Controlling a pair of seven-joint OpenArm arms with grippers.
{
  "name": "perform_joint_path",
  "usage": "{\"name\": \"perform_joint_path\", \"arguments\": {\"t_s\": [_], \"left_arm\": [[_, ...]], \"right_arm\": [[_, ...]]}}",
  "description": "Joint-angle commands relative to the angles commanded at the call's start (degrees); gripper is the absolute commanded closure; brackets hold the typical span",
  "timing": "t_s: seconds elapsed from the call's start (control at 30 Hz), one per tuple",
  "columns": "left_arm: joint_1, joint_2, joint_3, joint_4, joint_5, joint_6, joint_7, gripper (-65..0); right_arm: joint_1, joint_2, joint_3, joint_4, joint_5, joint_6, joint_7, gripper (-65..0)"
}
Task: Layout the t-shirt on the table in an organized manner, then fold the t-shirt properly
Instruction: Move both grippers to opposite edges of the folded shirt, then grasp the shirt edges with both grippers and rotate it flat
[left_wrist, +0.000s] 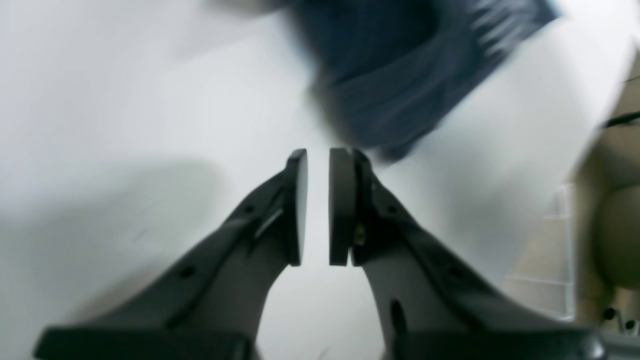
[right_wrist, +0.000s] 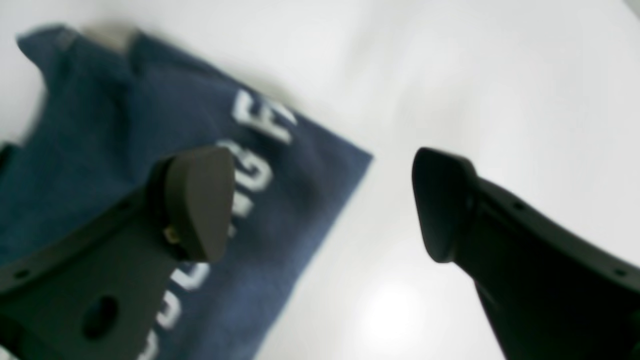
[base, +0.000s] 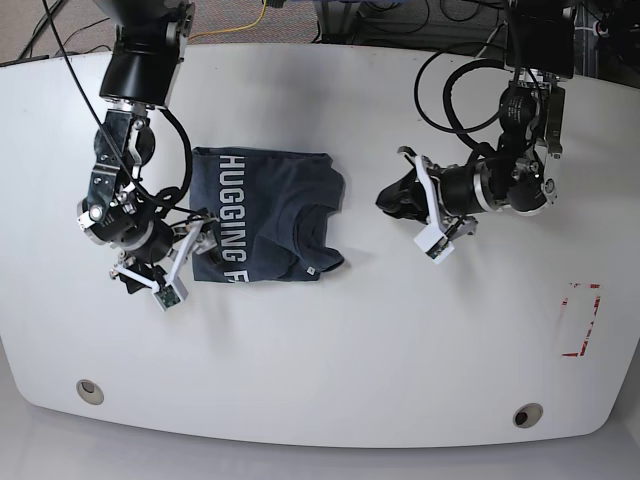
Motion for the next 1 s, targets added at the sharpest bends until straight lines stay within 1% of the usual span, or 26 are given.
{"name": "perform_joint_path", "arguments": {"t_s": [0.03,0.07,0.1,0.2,0.27,0.33,0.43,0.5,0.57,0.67,0.77,0.9,0.93,1.0], "left_arm": [[0.0,1.1,0.2,0.0,-0.7,0.0,0.1,-6.4],[0.1,1.5,0.3,-0.1,-0.8,0.0,0.1,-6.4],[0.1,2.5,0.7,-0.2,-0.6,0.0,0.1,-6.4],[0.0,5.3,4.2,-1.9,1.4,0.0,0.1,-6.4],[-0.1,6.8,5.9,-3.2,3.1,0.0,0.1,-6.4],[-0.2,9.0,7.7,-5.5,6.6,0.0,0.0,-6.4],[-0.4,12.3,8.9,-9.3,11.9,0.0,-0.3,-6.4],[-1.7,14.2,9.1,-13.3,16.9,0.0,-2.5,-6.4],[-2.7,14.5,10.0,-17.0,20.0,0.0,-5.3,-6.4],[-4.7,13.4,11.9,-22.2,22.1,0.0,-8.4,-6.4],[-7.5,11.3,12.4,-25.7,22.2,0.0,-9.9,-6.4],[-10.6,7.9,12.1,-28.3,22.2,0.0,-10.7,-6.4],[-12.0,6.7,12.1,-29.2,22.2,0.0,-11.1,-6.4],[-13.5,5.4,12.3,-30.0,22.2,0.0,-11.9,-6.4]], "right_arm": [[-0.6,0.1,-0.1,-0.2,0.0,0.0,0.1,-38.4],[-0.9,0.1,-0.1,-0.3,0.0,0.0,0.1,-36.3],[-1.4,0.1,-0.1,-0.3,0.0,0.0,0.2,-31.9],[-2.9,0.0,-0.4,-0.8,-0.4,0.0,2.6,-23.0],[-3.4,0.0,-0.4,-2.1,-0.5,0.0,4.2,-19.8],[-3.4,0.0,-0.4,-5.2,-0.5,0.0,6.3,-17.6],[-3.4,0.0,-0.4,-9.6,-0.6,0.0,9.3,-16.8],[-3.6,0.1,-0.2,-12.7,-0.6,0.0,12.0,-16.6],[-4.0,0.2,-0.1,-14.3,-0.6,0.0,13.7,-16.6],[-6.1,1.5,-0.1,-14.7,-0.4,0.0,15.3,-16.6],[-8.3,1.7,0.0,-14.1,-0.1,0.0,15.6,-16.6],[-12.6,1.4,0.0,-10.0,0.0,0.0,15.6,-16.6],[-14.2,0.5,-0.1,-8.2,0.0,0.0,15.6,-16.6],[-15.8,-1.1,0.1,-6.4,0.0,0.0,15.6,-16.6]]}}
